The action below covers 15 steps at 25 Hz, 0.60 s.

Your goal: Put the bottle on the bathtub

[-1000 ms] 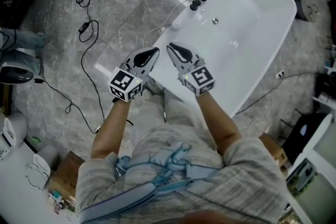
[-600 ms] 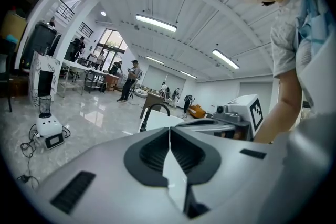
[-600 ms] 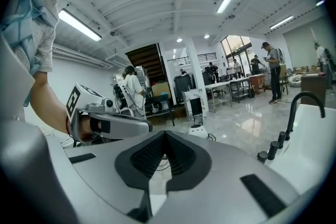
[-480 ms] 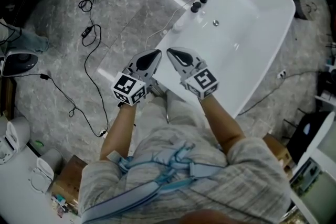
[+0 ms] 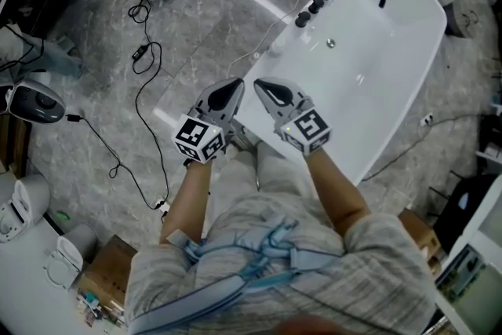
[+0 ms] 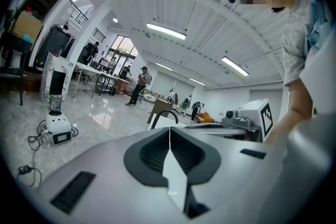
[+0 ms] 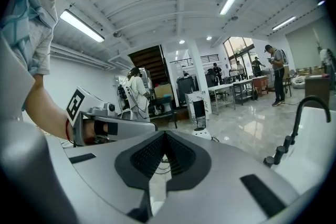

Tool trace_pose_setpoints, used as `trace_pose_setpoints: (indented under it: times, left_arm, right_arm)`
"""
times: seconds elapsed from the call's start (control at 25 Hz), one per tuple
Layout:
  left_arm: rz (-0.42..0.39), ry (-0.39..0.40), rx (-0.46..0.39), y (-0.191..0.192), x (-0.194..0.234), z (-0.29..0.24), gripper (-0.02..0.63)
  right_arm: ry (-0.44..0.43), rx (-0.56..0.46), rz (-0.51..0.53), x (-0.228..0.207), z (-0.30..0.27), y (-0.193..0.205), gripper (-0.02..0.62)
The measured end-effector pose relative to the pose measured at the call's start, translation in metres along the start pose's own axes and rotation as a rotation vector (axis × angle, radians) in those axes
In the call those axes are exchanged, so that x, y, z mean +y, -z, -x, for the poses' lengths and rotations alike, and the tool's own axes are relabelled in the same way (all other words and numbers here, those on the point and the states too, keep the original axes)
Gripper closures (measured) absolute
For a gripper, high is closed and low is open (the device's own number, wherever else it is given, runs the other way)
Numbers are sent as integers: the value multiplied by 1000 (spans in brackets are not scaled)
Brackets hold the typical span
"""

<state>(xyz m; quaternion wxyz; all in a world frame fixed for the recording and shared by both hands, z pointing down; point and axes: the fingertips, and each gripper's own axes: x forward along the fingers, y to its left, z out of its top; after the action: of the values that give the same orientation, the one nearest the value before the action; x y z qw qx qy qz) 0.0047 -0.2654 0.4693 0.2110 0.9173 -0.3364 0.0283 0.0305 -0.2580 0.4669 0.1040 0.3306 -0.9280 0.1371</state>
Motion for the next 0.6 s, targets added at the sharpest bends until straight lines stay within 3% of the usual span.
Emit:
trace_pose_setpoints:
  times: [0.6]
  left_arm:
    - [5,-12,1,4,0,11,601]
  right_arm:
    - [-3,7,17,5,-3,6,592]
